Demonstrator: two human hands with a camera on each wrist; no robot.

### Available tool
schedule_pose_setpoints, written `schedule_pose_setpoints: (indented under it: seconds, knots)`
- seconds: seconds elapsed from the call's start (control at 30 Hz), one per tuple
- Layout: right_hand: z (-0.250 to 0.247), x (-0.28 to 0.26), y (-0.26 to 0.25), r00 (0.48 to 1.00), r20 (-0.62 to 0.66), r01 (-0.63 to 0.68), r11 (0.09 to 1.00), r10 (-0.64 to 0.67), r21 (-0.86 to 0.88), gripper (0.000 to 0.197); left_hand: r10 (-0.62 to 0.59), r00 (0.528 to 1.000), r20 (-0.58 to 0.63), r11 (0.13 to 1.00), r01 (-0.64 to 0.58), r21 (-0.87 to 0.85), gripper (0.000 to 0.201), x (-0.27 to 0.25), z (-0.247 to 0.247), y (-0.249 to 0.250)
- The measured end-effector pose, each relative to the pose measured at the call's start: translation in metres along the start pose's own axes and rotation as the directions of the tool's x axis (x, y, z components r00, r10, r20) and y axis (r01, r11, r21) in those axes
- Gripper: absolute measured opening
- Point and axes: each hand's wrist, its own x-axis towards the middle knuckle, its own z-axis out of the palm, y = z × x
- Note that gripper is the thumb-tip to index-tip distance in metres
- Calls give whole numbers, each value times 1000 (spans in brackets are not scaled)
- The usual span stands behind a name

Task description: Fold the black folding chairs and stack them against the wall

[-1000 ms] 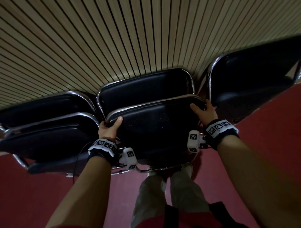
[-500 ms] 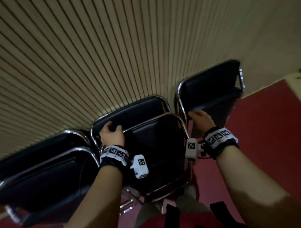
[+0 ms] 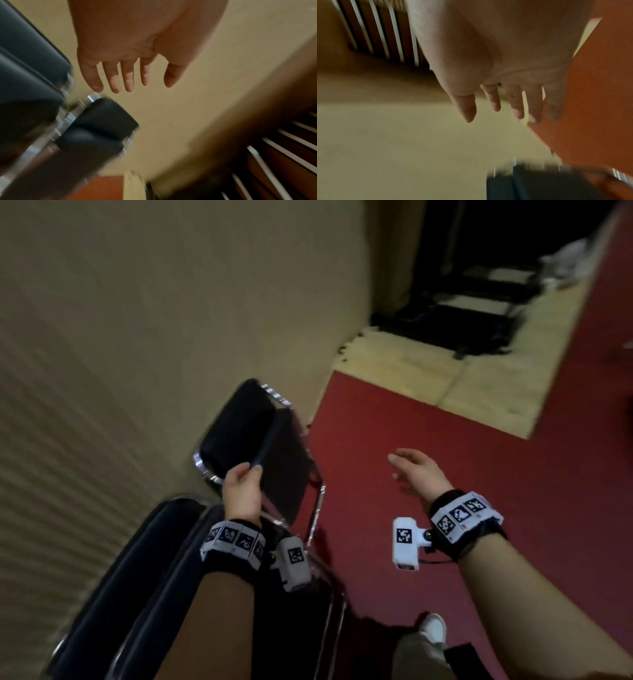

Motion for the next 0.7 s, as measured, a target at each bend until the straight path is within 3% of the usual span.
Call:
schedule_pose_setpoints:
  seconds: [0.1,0.23,0.43,0.7]
  knots:
    - [-93,-30,9,981,-193,-8,995,26,98,30,26,978,208,995,-44,85,26,-33,77,6]
    - [-214,-87,33,906,-417,22,974,76,226,30,49,886,461,980,-131,149,25,-102,187,4]
    - [-381,-196,93,708,-677,78,930,202,359,22,-3,623,782,953,-235,190,24,-266,340,-27]
    - [-572,-364,182,378,-849,149,881,370,450,27,-107,251,962,939,-292,181,17,-525,487,-104]
